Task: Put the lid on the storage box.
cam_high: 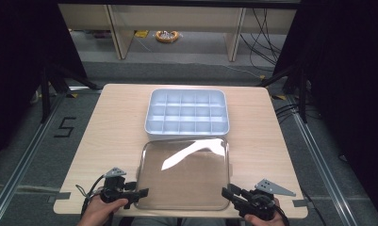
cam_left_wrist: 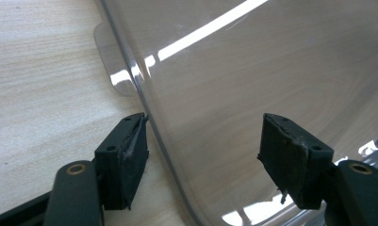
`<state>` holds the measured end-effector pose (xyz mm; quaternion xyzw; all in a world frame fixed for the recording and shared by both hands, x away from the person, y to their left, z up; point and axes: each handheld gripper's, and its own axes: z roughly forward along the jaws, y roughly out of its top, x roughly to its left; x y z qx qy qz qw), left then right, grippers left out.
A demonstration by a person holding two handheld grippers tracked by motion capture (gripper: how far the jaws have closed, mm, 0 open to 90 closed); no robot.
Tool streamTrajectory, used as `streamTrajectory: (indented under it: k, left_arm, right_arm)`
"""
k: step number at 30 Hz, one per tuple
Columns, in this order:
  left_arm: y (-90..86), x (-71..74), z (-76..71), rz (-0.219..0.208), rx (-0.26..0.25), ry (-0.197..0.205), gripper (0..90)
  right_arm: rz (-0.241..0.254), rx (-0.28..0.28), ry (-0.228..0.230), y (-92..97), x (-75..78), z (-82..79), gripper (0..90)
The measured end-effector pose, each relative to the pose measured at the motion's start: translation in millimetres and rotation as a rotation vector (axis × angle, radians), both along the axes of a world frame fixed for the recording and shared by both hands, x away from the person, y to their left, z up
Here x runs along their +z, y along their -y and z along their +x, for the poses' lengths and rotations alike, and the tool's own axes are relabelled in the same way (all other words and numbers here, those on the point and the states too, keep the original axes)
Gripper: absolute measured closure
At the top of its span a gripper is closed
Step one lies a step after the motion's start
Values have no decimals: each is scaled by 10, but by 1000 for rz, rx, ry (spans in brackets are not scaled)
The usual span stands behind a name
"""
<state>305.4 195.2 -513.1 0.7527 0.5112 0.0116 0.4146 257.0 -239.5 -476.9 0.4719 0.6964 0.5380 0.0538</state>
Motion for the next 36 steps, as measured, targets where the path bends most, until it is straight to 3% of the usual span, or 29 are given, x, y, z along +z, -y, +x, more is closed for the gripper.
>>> streamTrajectory:
  k: [1,2,3,5,6,7,8,10,12,13,14,15,17,20,21,23,24,25,26,27,28,30,31,33,34,35,36]
  left_arm:
    - [0,0,2,0,-3,1,318]
    - [0,0,2,0,-3,1,313]
    - [-7,-2,3,-7,0,-3,312]
    - [-23,3,17,-3,3,-14,307]
    - [-16,0,21,-22,20,-15,295]
    - [-23,0,27,-24,15,-19,294]
    - [-26,-2,31,-35,21,-23,291]
    - [-43,-4,39,-45,21,-27,289]
    - [-60,-5,41,-47,24,-31,330]
    - [-88,-15,50,-70,45,-38,364]
    - [-107,-24,53,-83,50,-41,388]
    - [-119,-27,50,-91,56,-38,413]
    - [-139,-13,32,-99,70,-12,474]
    - [-139,26,9,-95,67,48,547]
    - [-138,36,-2,-102,65,59,570]
    - [-135,50,-16,-104,68,65,597]
    - [-124,72,-40,-118,66,91,610]
    - [-119,87,-52,-126,65,102,620]
    - [-119,106,-66,-128,62,112,633]
    - [-113,123,-77,-138,63,123,642]
    - [-105,141,-85,-146,61,134,644]
    - [-95,175,-99,-138,48,143,636]
    - [-83,180,-107,-141,55,149,634]
    - [-72,199,-119,-114,55,155,628]
    - [-92,204,-117,-96,38,164,627]
    - [-92,204,-117,-96,38,164,628]
    - [-61,233,-111,-116,66,175,630]
  right_arm:
    - [23,-7,-31,-20,20,-34,626]
    - [11,11,11,0,17,-18,630]
    - [34,10,-7,-17,43,-46,631]
    - [4,15,39,-17,47,-31,631]
    - [12,24,5,-33,73,-63,632]
    - [-19,32,37,-19,64,-46,641]
    - [9,29,13,-41,56,-59,648]
    - [-23,46,39,-47,43,-47,650]
    - [-9,43,29,-41,47,-49,650]
    - [18,37,-3,-56,51,-66,650]
    - [-4,44,23,-34,30,-39,650]
    - [-2,25,-22,-38,37,-56,650]
    - [-39,22,4,-18,-23,-4,649]
    - [-52,-12,-64,-17,-47,1,661]
    - [-63,-7,-48,-1,-66,29,667]
    - [-60,-40,-79,-8,-58,24,669]
    - [-68,-39,-82,2,-63,35,668]
    - [-111,-54,-59,23,-82,61,667]
    - [-116,-54,-64,32,-94,71,664]
    - [-91,-71,-112,18,-95,60,661]
    - [-98,-82,-94,38,-127,90,657]
    - [-95,-78,-102,57,-151,126,634]
    - [-124,-90,-108,61,-145,132,630]
    - [-128,-86,-105,67,-149,149,628]
    - [-106,-100,-136,38,-132,134,628]
    - [-106,-100,-136,38,-132,134,628]
    - [-152,-87,-102,44,-135,159,628]
